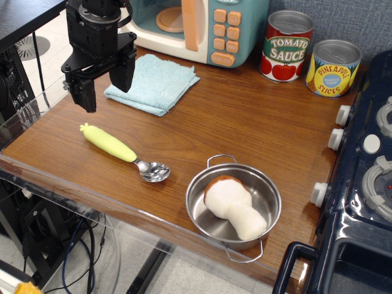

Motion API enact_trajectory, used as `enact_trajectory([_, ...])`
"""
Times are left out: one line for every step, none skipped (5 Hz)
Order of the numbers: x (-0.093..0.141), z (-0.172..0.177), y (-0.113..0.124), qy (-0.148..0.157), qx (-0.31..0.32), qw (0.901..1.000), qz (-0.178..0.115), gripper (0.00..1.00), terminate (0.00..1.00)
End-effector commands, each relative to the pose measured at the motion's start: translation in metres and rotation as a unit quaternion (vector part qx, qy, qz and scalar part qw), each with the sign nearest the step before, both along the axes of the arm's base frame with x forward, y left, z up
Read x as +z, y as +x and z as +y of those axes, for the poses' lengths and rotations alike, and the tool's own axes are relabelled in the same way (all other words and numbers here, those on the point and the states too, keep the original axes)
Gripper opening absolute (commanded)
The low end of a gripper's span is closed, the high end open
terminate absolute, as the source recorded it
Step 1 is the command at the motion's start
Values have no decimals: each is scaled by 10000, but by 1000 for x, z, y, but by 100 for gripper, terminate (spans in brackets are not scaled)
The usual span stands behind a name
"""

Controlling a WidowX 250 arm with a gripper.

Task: Move the blue cloth behind the silver pot near the stove.

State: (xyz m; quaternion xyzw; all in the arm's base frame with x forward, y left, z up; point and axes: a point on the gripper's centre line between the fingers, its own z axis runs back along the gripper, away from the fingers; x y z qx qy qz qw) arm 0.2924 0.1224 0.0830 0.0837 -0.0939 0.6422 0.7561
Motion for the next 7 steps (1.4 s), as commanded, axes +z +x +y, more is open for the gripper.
enact_trajectory([0, 0, 0, 0, 0, 10000, 0, 100, 0])
enact_trajectory([-7, 16, 18, 1, 166, 9997, 181, 100, 0])
enact_trajectory([-6, 29, 40, -49, 181, 9997, 173, 100, 0])
enact_trajectory([-6, 41, 73, -165, 254, 9995, 87, 100, 0])
enact_trajectory([-9, 43, 99, -215, 170, 9996, -28, 100, 0])
enact_trajectory([-22, 45, 112, -389, 155, 9991, -118, 100, 0])
enact_trajectory([-36, 39, 120, -475, 105, 9988, -97, 100, 0])
